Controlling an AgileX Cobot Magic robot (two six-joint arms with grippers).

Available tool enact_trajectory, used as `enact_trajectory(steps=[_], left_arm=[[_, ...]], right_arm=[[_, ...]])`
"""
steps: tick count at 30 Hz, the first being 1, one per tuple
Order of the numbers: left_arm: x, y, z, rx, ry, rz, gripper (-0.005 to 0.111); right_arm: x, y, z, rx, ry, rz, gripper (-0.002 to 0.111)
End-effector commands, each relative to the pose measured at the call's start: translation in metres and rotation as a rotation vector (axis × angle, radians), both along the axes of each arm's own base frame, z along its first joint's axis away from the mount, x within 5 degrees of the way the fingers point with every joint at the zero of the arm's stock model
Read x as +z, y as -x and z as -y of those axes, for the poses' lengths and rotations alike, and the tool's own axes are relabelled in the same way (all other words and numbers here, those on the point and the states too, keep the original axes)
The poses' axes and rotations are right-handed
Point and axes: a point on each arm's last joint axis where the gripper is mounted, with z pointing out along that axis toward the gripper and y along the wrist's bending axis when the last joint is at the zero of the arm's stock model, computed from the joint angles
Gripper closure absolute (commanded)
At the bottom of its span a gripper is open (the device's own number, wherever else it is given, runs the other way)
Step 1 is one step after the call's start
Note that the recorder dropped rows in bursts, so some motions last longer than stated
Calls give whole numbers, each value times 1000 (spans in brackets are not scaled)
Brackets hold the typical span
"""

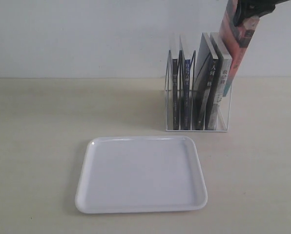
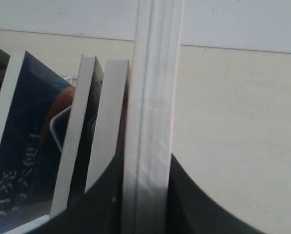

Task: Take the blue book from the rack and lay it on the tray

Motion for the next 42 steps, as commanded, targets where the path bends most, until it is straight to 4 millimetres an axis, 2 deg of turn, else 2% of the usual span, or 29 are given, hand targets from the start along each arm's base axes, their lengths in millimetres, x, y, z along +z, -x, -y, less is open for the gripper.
enact_trajectory(steps=[1, 12, 24, 28, 30, 33, 34, 38, 41, 42], left_arm=[[3, 0, 0, 2, 1, 22, 102], [3, 0, 0, 2, 1, 22, 102], [3, 0, 0, 2, 1, 22, 102], [3, 0, 0, 2, 1, 22, 102], [3, 0, 0, 2, 1, 22, 102], [3, 0, 0, 2, 1, 22, 102], [3, 0, 0, 2, 1, 22, 102], [3, 0, 0, 2, 1, 22, 102], [3, 0, 0, 2, 1, 22, 102], [3, 0, 0, 2, 1, 22, 102]], right_arm=[[-6, -8, 0, -2, -11, 21, 108], [-49, -13, -2, 3, 5, -107, 108], [-54, -13, -2, 6, 5, -126, 108], [-66, -17, -3, 32, 24, -146, 108], [-68, -18, -4, 44, 26, -147, 99], [-59, -16, -4, 40, 13, -125, 55], [-53, -13, -3, 26, 4, -123, 52], [-11, 6, 0, 17, -16, -34, 59], [25, 25, -2, 30, -84, 34, 60], [31, 29, -3, 43, -106, 45, 60]])
